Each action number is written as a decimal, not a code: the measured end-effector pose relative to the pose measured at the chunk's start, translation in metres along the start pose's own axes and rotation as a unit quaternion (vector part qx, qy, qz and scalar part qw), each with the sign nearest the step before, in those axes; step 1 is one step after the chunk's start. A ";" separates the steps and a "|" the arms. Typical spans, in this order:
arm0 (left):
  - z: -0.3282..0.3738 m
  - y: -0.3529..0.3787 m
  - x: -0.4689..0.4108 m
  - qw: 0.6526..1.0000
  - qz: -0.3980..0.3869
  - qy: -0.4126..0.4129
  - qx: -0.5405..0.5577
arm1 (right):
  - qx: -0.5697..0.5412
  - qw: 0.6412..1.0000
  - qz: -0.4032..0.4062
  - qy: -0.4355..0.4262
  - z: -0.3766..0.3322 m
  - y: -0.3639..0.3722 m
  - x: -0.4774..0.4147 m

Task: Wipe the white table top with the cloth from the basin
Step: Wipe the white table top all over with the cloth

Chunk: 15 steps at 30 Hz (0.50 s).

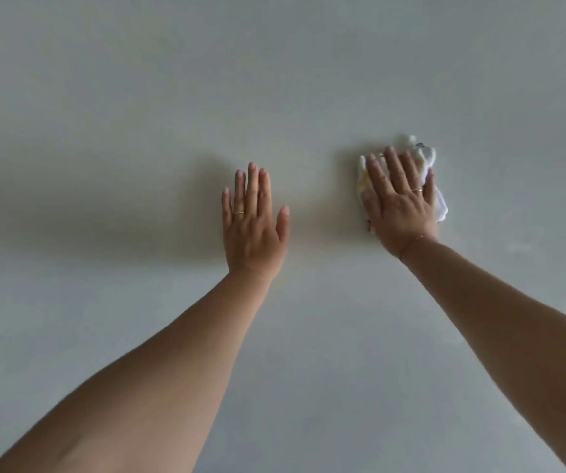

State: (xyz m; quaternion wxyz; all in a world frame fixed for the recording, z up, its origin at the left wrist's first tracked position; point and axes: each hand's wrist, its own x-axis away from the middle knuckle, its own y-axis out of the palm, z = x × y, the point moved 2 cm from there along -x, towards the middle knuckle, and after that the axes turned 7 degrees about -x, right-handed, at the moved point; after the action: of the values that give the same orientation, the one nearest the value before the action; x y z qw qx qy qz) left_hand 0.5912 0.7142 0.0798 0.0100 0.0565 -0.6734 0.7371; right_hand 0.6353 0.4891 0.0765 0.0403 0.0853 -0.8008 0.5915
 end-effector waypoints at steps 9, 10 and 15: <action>0.005 0.013 -0.004 1.000 0.002 -0.009 -0.018 | 0.044 0.971 -0.060 -0.227 -0.064 0.021 0.000; 0.005 0.013 -0.004 1.000 -0.001 -0.009 -0.018 | 0.058 0.970 -0.048 -0.231 -0.046 0.016 -0.014; 0.005 0.013 -0.004 1.000 -0.012 -0.016 -0.018 | -0.038 0.990 0.058 0.124 -0.030 0.009 -0.063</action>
State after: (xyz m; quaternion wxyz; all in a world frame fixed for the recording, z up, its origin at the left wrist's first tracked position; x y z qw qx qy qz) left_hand 0.5943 0.7082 0.0672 0.0097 0.0761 -0.6860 0.7236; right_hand 0.6944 0.5255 0.0668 0.1086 -0.0367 -0.8151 0.5679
